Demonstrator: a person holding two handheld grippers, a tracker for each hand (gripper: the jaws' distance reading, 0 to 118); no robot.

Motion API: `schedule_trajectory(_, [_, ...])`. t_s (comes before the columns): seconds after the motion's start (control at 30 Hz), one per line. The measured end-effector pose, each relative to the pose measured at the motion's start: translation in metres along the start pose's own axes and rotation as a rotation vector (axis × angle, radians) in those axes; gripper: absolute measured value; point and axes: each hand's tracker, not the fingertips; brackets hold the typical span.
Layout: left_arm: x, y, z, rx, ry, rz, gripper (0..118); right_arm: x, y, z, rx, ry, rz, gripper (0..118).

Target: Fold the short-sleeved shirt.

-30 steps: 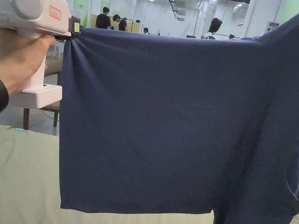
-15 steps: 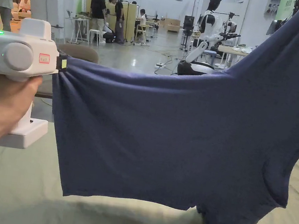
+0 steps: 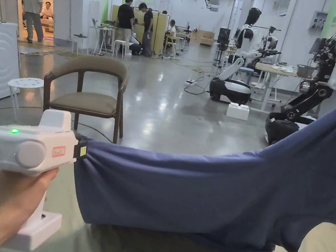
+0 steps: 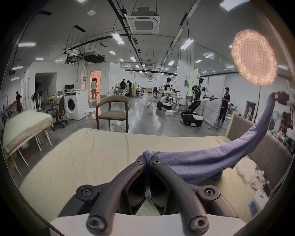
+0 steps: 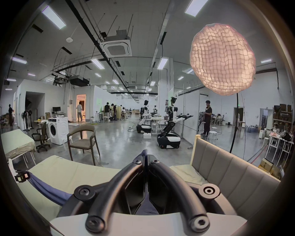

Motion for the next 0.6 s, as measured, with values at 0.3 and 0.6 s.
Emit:
schedule_trajectory(0.3, [-0.019,-0.123,0.119,0.03,-0.108,0.16,0,0.046,-0.124,0.152,-0.042,0.136,-0.185,0])
schedule_trajectory(0.6, [-0.032,-0.256,0.219,-0.129,-0.025,0.22,0,0.062,-0.28,0.319,-0.207,0.025,-0.337,0])
